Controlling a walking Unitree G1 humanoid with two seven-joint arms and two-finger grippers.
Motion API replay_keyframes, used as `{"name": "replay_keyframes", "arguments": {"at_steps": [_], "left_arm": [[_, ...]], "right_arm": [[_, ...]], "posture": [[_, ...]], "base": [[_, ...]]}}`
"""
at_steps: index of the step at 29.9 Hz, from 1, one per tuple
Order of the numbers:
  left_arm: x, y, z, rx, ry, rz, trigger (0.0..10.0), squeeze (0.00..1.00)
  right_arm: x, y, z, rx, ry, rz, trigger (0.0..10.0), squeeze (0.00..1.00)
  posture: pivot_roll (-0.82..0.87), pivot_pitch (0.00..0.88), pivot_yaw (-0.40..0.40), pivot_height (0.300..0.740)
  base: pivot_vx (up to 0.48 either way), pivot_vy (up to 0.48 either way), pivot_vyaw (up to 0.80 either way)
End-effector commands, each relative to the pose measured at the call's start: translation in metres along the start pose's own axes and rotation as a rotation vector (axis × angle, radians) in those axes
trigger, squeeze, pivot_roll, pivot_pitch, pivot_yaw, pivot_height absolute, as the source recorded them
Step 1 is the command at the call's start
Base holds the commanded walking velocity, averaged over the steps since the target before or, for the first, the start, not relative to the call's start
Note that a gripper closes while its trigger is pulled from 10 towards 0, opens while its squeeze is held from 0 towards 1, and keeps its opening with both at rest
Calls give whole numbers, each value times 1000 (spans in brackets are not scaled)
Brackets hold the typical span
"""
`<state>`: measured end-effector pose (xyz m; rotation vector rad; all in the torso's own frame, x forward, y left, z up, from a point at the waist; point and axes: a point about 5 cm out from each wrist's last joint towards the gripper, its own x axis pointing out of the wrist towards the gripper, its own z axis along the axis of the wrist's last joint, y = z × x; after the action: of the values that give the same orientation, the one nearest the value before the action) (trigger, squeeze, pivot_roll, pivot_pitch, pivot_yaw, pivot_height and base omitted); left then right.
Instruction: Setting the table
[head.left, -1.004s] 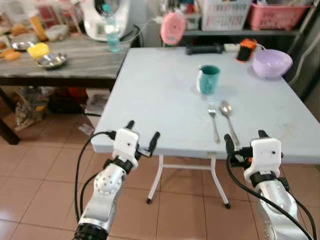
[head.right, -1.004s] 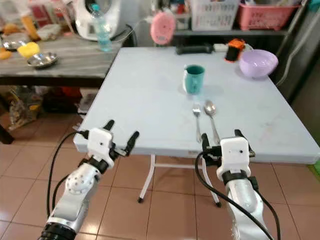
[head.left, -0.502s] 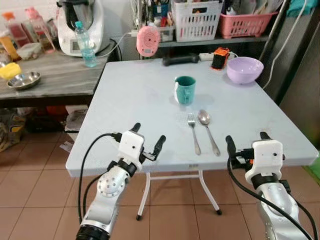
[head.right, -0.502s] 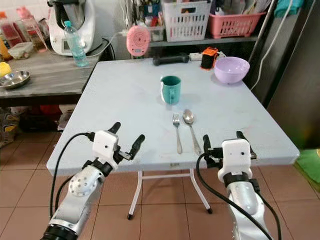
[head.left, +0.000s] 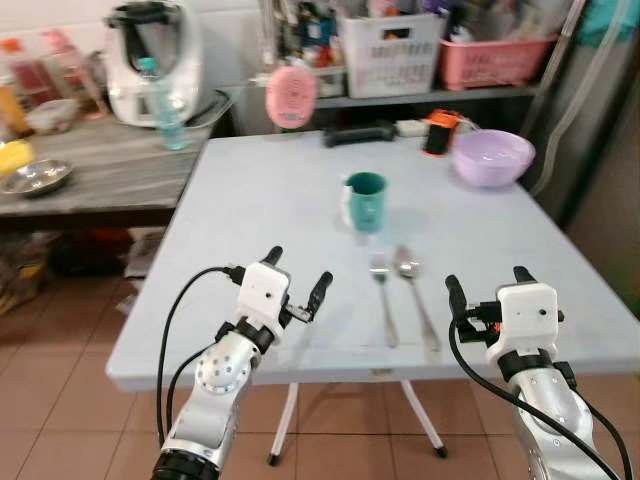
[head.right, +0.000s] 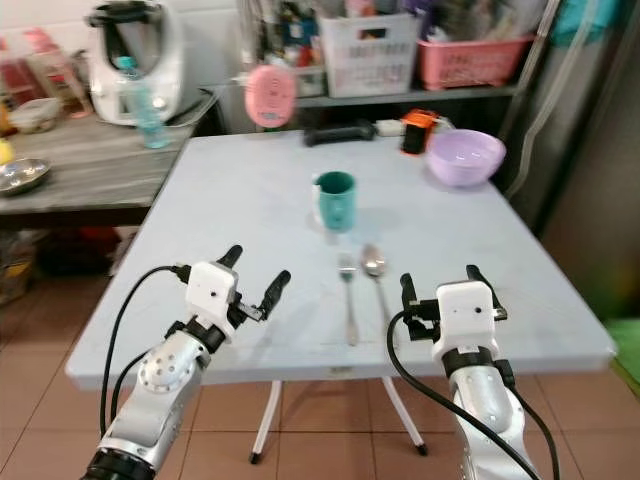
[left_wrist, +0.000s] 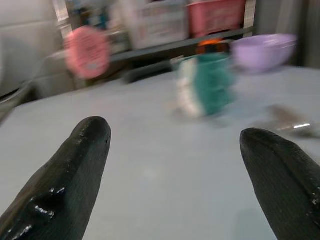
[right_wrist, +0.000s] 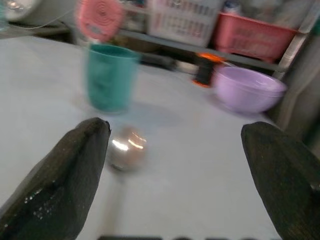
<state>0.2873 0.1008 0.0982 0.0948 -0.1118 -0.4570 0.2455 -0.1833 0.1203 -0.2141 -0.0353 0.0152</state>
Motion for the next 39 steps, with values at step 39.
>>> {"name": "replay_keyframes", "arguments": {"at_steps": [39], "left_arm": [[-23, -2, -3, -59, 106, -197, 10000, 0]], "right_arm": [[-23, 10, -5, 130, 112, -122, 10000, 0]], "posture": [[-181, 44, 86, 740]], "base": [[0, 0, 45]]}}
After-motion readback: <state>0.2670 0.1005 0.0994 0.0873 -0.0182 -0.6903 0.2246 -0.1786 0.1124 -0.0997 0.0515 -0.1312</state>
